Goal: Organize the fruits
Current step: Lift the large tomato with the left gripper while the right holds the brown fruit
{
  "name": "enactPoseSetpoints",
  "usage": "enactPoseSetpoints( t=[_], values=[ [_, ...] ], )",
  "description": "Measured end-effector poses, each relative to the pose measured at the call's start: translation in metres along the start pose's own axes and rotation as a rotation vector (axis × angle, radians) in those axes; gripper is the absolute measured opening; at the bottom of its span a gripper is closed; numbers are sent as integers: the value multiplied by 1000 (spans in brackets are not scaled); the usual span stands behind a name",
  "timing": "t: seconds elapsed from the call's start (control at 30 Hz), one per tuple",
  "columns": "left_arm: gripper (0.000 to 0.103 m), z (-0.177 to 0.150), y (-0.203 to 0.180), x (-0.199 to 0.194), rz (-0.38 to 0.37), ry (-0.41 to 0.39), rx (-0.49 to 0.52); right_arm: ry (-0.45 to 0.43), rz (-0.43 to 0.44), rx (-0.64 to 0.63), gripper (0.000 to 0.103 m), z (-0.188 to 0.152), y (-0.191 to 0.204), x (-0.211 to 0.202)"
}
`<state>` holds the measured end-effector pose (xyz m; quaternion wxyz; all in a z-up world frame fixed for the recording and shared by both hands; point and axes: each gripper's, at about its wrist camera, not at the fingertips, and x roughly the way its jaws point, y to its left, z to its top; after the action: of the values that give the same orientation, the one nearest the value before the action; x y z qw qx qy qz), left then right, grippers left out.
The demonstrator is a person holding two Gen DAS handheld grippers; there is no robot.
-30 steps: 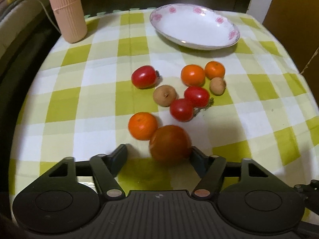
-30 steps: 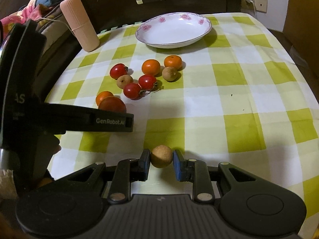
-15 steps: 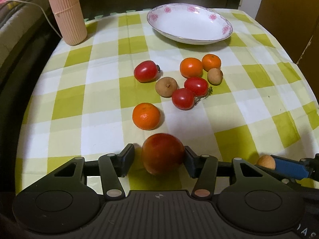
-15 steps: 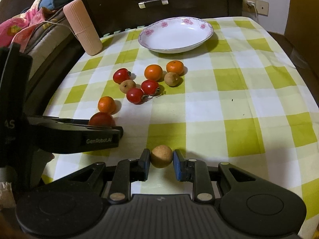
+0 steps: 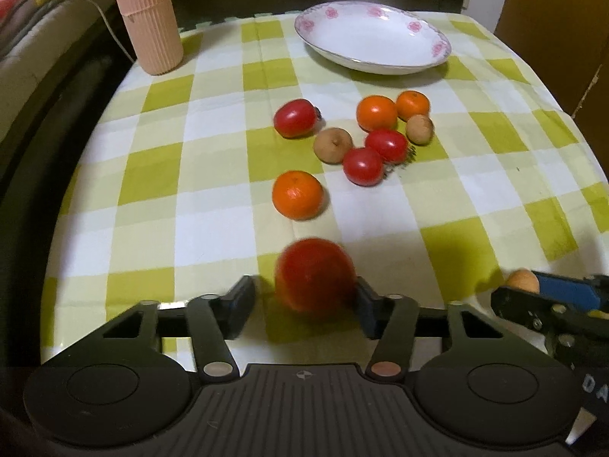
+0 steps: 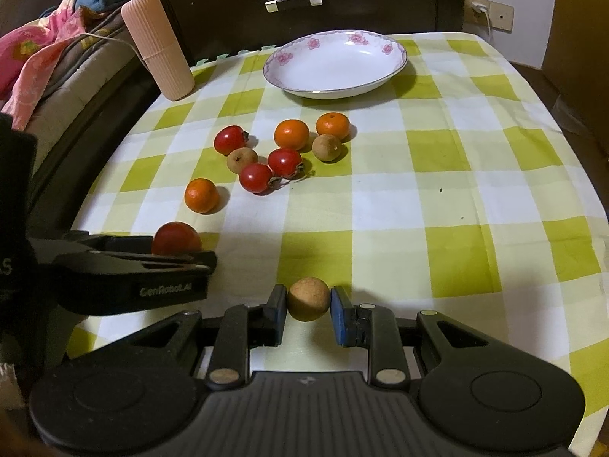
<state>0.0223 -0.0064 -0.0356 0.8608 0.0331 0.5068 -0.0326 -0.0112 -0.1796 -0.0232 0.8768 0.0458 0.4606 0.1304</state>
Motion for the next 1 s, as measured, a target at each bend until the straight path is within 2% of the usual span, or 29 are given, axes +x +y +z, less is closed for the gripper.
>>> enactPoseSetpoints(
  t=[0.1,0.17,0.3,0.33,0.4,0.53,1.0],
  values=[
    [46,-1,-5,-3,15,16,20,-2,-9,5,24,-1,-1,-3],
    [47,2,-4,-2,14,27,10,-3,-18,1,24,-1,-1,-5],
    [59,3,0,1,5,22,0,-2,-38,8,24,-1,-4,-6],
    [69,4,1,1,3,19,-2,1,-42,11,24,-1,-5,-4],
    [79,4,5,3,8,15,-17,11,-44,18,24,-2,-6,-1],
    [79,8,5,6,-12,-1,-40,32,-40,24,24,-2,-6,8],
    [80,28,-5,21,-4,-34,-60,30,-10,64,24,3,-14,8]
  ],
)
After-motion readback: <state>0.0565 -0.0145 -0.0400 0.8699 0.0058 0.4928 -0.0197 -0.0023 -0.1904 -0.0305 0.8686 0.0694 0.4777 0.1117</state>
